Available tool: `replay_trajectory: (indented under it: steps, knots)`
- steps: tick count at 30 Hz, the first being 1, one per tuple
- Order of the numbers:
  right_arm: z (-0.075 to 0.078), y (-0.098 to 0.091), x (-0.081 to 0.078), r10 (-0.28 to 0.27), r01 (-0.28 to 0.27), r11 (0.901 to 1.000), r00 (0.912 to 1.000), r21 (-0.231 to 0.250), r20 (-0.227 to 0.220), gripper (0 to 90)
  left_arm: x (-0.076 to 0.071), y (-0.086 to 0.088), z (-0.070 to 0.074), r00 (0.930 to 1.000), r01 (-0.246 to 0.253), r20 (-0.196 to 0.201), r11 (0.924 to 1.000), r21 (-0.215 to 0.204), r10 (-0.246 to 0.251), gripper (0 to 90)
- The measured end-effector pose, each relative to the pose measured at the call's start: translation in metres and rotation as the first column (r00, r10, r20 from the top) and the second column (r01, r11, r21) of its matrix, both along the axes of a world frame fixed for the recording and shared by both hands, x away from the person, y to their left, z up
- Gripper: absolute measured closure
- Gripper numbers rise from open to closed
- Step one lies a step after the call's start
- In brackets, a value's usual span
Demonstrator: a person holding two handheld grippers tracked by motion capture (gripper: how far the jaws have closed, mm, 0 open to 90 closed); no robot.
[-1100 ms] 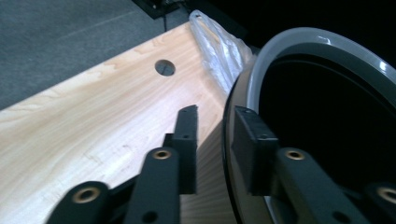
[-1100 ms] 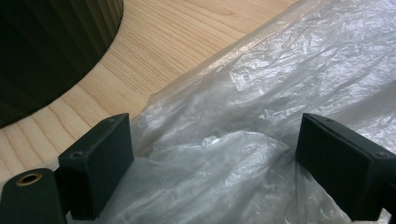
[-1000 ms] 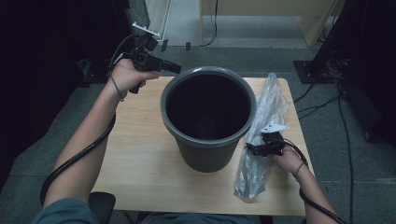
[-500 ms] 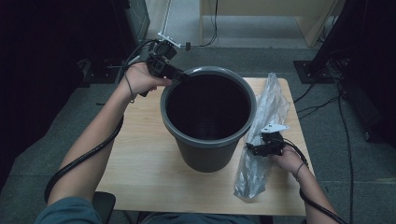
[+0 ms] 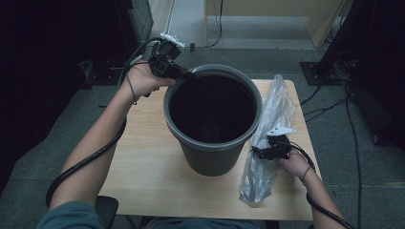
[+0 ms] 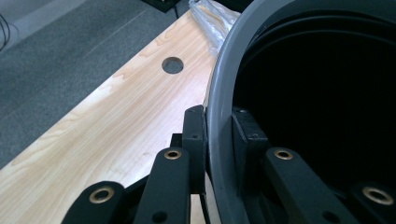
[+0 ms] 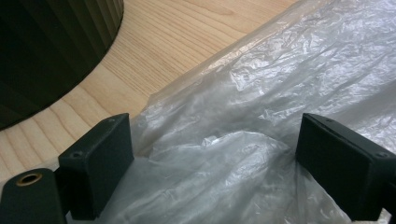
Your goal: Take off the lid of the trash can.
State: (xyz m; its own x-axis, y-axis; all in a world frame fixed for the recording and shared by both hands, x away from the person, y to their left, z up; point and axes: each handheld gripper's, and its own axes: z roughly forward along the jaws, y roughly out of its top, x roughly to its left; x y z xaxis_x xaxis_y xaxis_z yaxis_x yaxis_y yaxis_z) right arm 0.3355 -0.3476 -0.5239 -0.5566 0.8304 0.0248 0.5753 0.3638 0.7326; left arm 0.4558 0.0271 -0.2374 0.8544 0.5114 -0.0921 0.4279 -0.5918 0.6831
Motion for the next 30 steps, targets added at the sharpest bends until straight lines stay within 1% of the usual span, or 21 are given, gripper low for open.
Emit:
replay_trajectory:
  steps: [1, 3, 4, 6, 8, 10, 11, 13, 14, 15, 17, 18, 19, 21, 22, 23, 24, 26, 27, 29, 30]
  knots:
    - [0.000, 0.000, 0.000, 0.000, 0.000, 1.0000, 1.0000, 0.000, 0.000, 11.1, 0.000, 0.000, 0.002, 0.9999, -0.004, -0.010, 1.0000, -0.004, 0.004, 77.8]
    - [0.000, 0.000, 0.000, 0.000, 0.000, 1.0000, 1.0000, 0.000, 0.000, 11.1, 0.002, 0.003, 0.006, 0.9974, -0.016, -0.071, 0.9988, -0.047, 0.013, 78.6]
    - [0.000, 0.000, 0.000, 0.000, 0.000, 1.0000, 1.0000, 0.000, 0.000, 11.1, 0.003, 0.005, 0.007, 0.9943, -0.021, -0.106, 0.9975, -0.067, 0.014, 78.8]
    - [0.000, 0.000, 0.000, 0.000, 0.000, 1.0000, 1.0000, 0.000, 0.000, 11.1, 0.007, 0.010, 0.008, 0.9827, -0.034, -0.185, 0.9927, -0.116, 0.012, 78.8]
    - [0.000, 0.000, 0.000, 0.000, 0.000, 1.0000, 1.0000, 0.000, 0.000, 11.1, 0.009, 0.012, 0.006, 0.9764, -0.046, -0.215, 0.9927, -0.112, 0.021, 78.9]
    - [0.000, 0.000, 0.000, 0.000, 0.000, 1.0000, 1.0000, 0.000, 0.000, 11.1, 0.010, 0.012, 0.002, 0.9687, -0.058, -0.247, 0.9905, -0.125, 0.025, 79.0]
    - [0.000, 0.000, 0.000, 0.000, 0.000, 1.0000, 1.0000, 0.000, 0.000, 11.1, 0.009, 0.010, 0.000, 0.9699, -0.054, -0.242, 0.9916, -0.118, 0.024, 79.1]
    - [0.000, 0.000, 0.000, -0.001, 0.001, 1.0000, 1.0000, 0.000, -0.001, 11.1, 0.007, 0.006, -0.001, 0.9786, -0.033, -0.206, 0.9915, -0.126, 0.006, 79.2]
    - [0.000, 0.000, 0.000, -0.001, 0.001, 1.0000, 1.0000, 0.000, -0.001, 11.1, 0.008, 0.006, 0.000, 0.9763, -0.024, -0.216, 0.9859, -0.166, -0.012, 79.2]
    - [0.000, 0.000, 0.000, -0.001, 0.001, 1.0000, 1.0000, 0.000, -0.001, 11.1, 0.008, 0.006, 0.000, 0.9763, -0.024, -0.216, 0.9859, -0.166, -0.012, 79.2]
    - [0.000, 0.000, 0.000, -0.002, 0.002, 1.0000, 1.0000, 0.001, -0.001, 11.1, 0.011, 0.005, -0.001, 0.9699, -0.028, -0.243, 0.9842, -0.175, -0.016, 79.2]
    - [0.000, 0.000, 0.000, -0.002, 0.002, 1.0000, 1.0000, 0.000, -0.001, 11.1, 0.013, 0.006, -0.001, 0.9621, -0.032, -0.272, 0.9829, -0.181, -0.019, 79.2]
    - [0.000, 0.000, 0.000, -0.003, 0.003, 1.0000, 1.0000, 0.000, -0.001, 11.1, 0.014, 0.008, -0.001, 0.9610, -0.039, -0.276, 0.9837, -0.175, -0.011, 79.2]
    - [0.000, 0.000, 0.000, -0.004, 0.004, 1.0000, 1.0000, 0.001, -0.001, 11.1, 0.014, 0.015, 0.001, 0.9542, -0.045, -0.299, 0.9788, -0.200, -0.017, 79.2]
    - [0.000, 0.000, -0.001, -0.003, 0.003, 1.0000, 1.0000, 0.001, -0.001, 11.1, 0.014, 0.019, 0.003, 0.9547, -0.044, -0.297, 0.9750, -0.218, -0.024, 79.1]
    - [0.000, 0.000, -0.001, -0.003, 0.003, 1.0000, 1.0000, 0.000, -0.002, 11.1, 0.012, 0.023, 0.006, 0.9605, -0.035, -0.277, 0.9726, -0.230, -0.031, 79.1]
    - [0.000, 0.000, -0.001, -0.004, 0.004, 1.0000, 1.0000, 0.000, -0.001, 11.1, 0.011, 0.028, 0.008, 0.9597, -0.035, -0.279, 0.9682, -0.248, -0.037, 79.1]
    - [0.000, 0.000, -0.001, -0.004, 0.004, 1.0000, 1.0000, 0.001, -0.001, 11.1, 0.013, 0.040, 0.012, 0.9452, -0.056, -0.322, 0.9429, -0.328, -0.056, 79.3]
    - [0.000, 0.000, 0.000, -0.003, 0.003, 1.0000, 1.0000, 0.000, 0.000, 11.1, 0.014, 0.044, 0.015, 0.9481, -0.077, -0.316, 0.9437, -0.322, -0.031, 79.1]
    - [0.000, 0.000, -0.001, -0.003, 0.003, 1.0000, 1.0000, 0.000, 0.000, 11.1, 0.014, 0.051, 0.020, 0.9579, -0.086, -0.287, 0.9474, -0.308, -0.007, 78.9]
    - [0.000, 0.000, -0.001, -0.003, 0.003, 1.0000, 1.0000, -0.001, 0.000, 11.1, 0.013, 0.052, 0.022, 0.9657, -0.091, -0.259, 0.9560, -0.279, 0.016, 79.1]
